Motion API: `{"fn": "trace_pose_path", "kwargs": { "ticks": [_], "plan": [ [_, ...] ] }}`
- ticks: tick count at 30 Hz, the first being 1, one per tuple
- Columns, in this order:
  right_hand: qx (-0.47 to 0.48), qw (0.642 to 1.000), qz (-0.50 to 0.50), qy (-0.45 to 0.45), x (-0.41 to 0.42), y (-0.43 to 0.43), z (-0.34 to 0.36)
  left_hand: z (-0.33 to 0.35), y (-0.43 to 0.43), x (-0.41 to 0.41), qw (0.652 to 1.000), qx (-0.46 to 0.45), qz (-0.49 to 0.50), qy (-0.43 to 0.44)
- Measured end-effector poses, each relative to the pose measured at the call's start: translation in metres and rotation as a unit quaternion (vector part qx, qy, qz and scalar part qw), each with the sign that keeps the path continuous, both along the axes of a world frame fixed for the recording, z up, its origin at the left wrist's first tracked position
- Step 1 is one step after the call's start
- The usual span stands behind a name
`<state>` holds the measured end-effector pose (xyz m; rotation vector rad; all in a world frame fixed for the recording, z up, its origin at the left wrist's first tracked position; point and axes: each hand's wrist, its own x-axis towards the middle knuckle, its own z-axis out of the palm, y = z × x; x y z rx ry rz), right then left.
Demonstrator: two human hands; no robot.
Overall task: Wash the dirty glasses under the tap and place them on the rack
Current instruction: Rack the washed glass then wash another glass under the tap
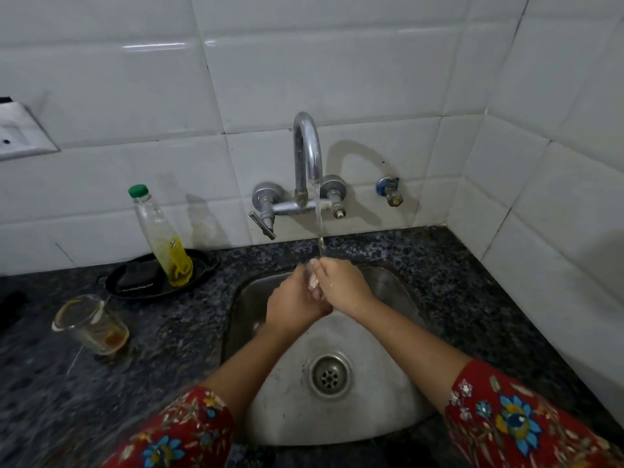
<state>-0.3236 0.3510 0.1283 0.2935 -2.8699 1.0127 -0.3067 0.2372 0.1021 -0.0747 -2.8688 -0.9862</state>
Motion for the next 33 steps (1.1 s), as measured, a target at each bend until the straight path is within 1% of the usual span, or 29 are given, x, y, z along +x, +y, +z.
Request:
{"fn": "trace_pose_path", "kwargs": {
  "ticks": [1, 2, 3, 4, 5, 6, 7, 8, 9, 10, 11, 12, 13, 14, 15, 16, 17, 18, 19, 20, 21, 22, 23, 24, 25, 26, 30, 32, 33],
  "plan": [
    [-0.031, 0.999, 0.008, 0.019, 0.001, 0.001, -0.002, 0.0, -0.003, -0.001, 0.998, 0.049, -0.025, -0.012],
    [-0.07, 0.997, 0.021, 0.039, 0.002, 0.004, -0.004, 0.004, -0.009, -0.005, 0.986, 0.14, -0.078, -0.043],
    [-0.102, 0.993, 0.039, 0.051, 0.004, 0.009, -0.006, 0.009, -0.017, -0.01, 0.959, 0.223, -0.143, -0.1],
    [-0.122, 0.989, 0.057, 0.055, 0.007, 0.012, -0.008, 0.016, -0.025, -0.012, 0.92, 0.294, -0.204, -0.16],
    [-0.137, 0.986, 0.071, 0.058, 0.008, 0.014, -0.009, 0.022, -0.031, -0.014, 0.883, 0.339, -0.24, -0.221],
    [-0.146, 0.985, 0.076, 0.058, 0.009, 0.014, -0.011, 0.025, -0.035, -0.015, 0.852, 0.368, -0.251, -0.275],
    [-0.153, 0.984, 0.072, 0.057, 0.01, 0.014, -0.01, 0.025, -0.037, -0.015, 0.84, 0.376, -0.248, -0.303],
    [-0.154, 0.985, 0.064, 0.051, 0.008, 0.012, -0.011, 0.024, -0.034, -0.014, 0.847, 0.373, -0.232, -0.299],
    [-0.148, 0.987, 0.058, 0.038, 0.006, 0.01, -0.009, 0.019, -0.029, -0.013, 0.878, 0.343, -0.197, -0.27],
    [-0.129, 0.99, 0.05, 0.013, 0.002, 0.007, -0.008, 0.014, -0.022, -0.011, 0.924, 0.273, -0.151, -0.223],
    [-0.104, 0.994, 0.04, -0.014, -0.001, 0.004, -0.006, 0.008, -0.016, -0.009, 0.969, 0.16, -0.098, -0.162],
    [-0.088, 0.995, 0.025, -0.034, -0.004, 0.003, -0.004, 0.005, -0.01, -0.006, 0.992, 0.05, -0.052, -0.099],
    [-0.093, 0.995, 0.014, -0.039, -0.005, 0.003, -0.005, 0.003, -0.008, -0.005, 0.998, 0.009, -0.041, -0.051],
    [-0.117, 0.993, 0.011, -0.03, -0.005, 0.004, -0.005, 0.004, -0.01, -0.009, 0.996, 0.04, -0.069, -0.05],
    [-0.155, 0.988, 0.019, -0.016, -0.003, 0.007, -0.006, 0.008, -0.015, -0.014, 0.981, 0.121, -0.124, -0.084],
    [-0.198, 0.98, 0.03, 0.0, -0.002, 0.01, -0.01, 0.014, -0.022, -0.018, 0.951, 0.202, -0.185, -0.143],
    [-0.234, 0.971, 0.042, 0.018, 0.0, 0.013, -0.013, 0.02, -0.028, -0.021, 0.911, 0.272, -0.229, -0.211],
    [-0.259, 0.964, 0.051, 0.027, 0.0, 0.015, -0.015, 0.024, -0.032, -0.023, 0.868, 0.329, -0.254, -0.271],
    [-0.267, 0.961, 0.058, 0.027, 0.0, 0.016, -0.016, 0.026, -0.034, -0.023, 0.84, 0.361, -0.258, -0.311],
    [-0.257, 0.965, 0.057, 0.018, -0.002, 0.016, -0.014, 0.025, -0.032, -0.023, 0.84, 0.363, -0.249, -0.317],
    [-0.228, 0.972, 0.055, -0.002, -0.004, 0.015, -0.01, 0.023, -0.026, -0.021, 0.868, 0.335, -0.227, -0.288],
    [-0.187, 0.98, 0.053, -0.027, -0.007, 0.013, -0.004, 0.02, -0.019, -0.018, 0.914, 0.271, -0.19, -0.234],
    [-0.138, 0.988, 0.05, -0.051, -0.008, 0.012, 0.002, 0.015, -0.011, -0.014, 0.955, 0.189, -0.147, -0.173],
    [-0.094, 0.992, 0.045, -0.067, -0.009, 0.01, 0.007, 0.011, -0.006, -0.009, 0.982, 0.108, -0.104, -0.112],
    [-0.066, 0.995, 0.037, -0.072, -0.009, 0.008, 0.009, 0.01, -0.003, -0.004, 0.994, 0.051, -0.067, -0.066],
    [-0.055, 0.996, 0.026, -0.067, -0.009, 0.005, 0.011, 0.01, -0.004, -0.002, 0.996, 0.043, -0.061, -0.044],
    [-0.093, 0.996, 0.004, -0.017, 0.002, 0.0, 0.012, 0.013, -0.011, -0.002, 0.972, 0.16, -0.158, -0.074],
    [-0.096, 0.995, 0.013, 0.002, 0.008, 0.002, 0.008, 0.009, -0.013, 0.005, 0.965, 0.186, -0.171, -0.064],
    [-0.12, 0.992, 0.026, 0.009, 0.013, 0.004, 0.004, 0.004, -0.013, 0.008, 0.965, 0.189, -0.173, -0.055]
  ]
}}
